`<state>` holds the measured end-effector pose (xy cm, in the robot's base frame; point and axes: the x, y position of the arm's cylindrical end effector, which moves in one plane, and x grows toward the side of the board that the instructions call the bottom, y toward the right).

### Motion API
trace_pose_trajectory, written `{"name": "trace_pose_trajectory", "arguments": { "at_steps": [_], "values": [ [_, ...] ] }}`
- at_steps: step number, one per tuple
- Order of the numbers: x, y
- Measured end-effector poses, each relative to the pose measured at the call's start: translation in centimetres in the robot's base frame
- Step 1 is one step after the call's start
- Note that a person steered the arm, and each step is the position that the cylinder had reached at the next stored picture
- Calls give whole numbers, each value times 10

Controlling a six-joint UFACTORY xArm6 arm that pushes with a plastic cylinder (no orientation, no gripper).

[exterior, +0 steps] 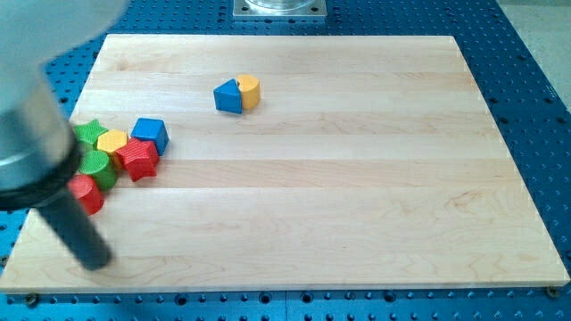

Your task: Place the arm at the bottom left corner of the board

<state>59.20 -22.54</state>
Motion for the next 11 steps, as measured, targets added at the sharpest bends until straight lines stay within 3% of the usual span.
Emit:
{"name": "trace_pose_trajectory", "arguments": {
  "at_steps": [3, 6, 9, 10, 11],
  "values": [
    [-74, -2],
    [-52, -26],
    [-76, -56],
    [-1, -26],
    [-39, 91]
  ]
}}
